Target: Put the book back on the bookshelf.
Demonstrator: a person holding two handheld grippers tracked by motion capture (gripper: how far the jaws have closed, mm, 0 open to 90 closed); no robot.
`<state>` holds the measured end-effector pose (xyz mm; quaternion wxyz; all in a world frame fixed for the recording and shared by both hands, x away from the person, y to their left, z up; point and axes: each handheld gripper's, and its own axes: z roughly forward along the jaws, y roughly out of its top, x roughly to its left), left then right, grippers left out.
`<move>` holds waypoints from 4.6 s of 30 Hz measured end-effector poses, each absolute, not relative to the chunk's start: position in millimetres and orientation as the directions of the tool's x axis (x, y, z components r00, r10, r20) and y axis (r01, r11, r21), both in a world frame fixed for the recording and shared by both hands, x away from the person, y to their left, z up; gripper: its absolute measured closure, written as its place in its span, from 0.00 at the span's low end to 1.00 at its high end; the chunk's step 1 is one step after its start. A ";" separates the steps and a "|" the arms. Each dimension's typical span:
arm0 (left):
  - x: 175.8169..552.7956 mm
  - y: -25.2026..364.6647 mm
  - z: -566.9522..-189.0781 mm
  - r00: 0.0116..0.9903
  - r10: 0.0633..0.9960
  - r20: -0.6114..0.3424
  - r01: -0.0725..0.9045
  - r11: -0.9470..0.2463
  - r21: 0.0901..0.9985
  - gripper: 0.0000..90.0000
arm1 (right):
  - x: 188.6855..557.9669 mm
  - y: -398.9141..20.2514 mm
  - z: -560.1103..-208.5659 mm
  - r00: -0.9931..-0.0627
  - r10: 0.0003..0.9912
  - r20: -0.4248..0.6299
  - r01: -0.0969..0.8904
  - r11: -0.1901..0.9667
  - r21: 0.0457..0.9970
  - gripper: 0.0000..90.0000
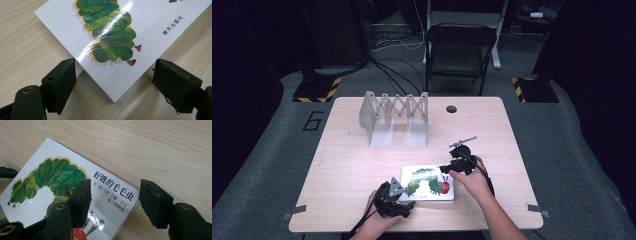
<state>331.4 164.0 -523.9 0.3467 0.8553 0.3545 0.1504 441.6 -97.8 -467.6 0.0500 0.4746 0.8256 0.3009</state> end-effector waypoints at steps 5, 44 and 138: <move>331.4 164.1 -522.9 0.704 0.710 0.007 0.510 -0.512 0.691 0.21 | 441.4 -97.2 -466.0 -0.542 0.816 0.203 0.753 0.364 0.548 0.48; 329.7 159.3 -522.7 0.653 0.757 0.006 0.543 -0.474 0.694 0.21 | 443.0 -97.2 -450.8 -0.553 0.804 0.217 0.753 0.371 0.544 0.48; 336.5 159.4 -524.8 0.676 0.736 0.014 0.511 -0.483 0.711 0.24 | 468.0 -102.2 -494.0 -0.476 0.832 0.285 0.844 0.340 0.414 0.46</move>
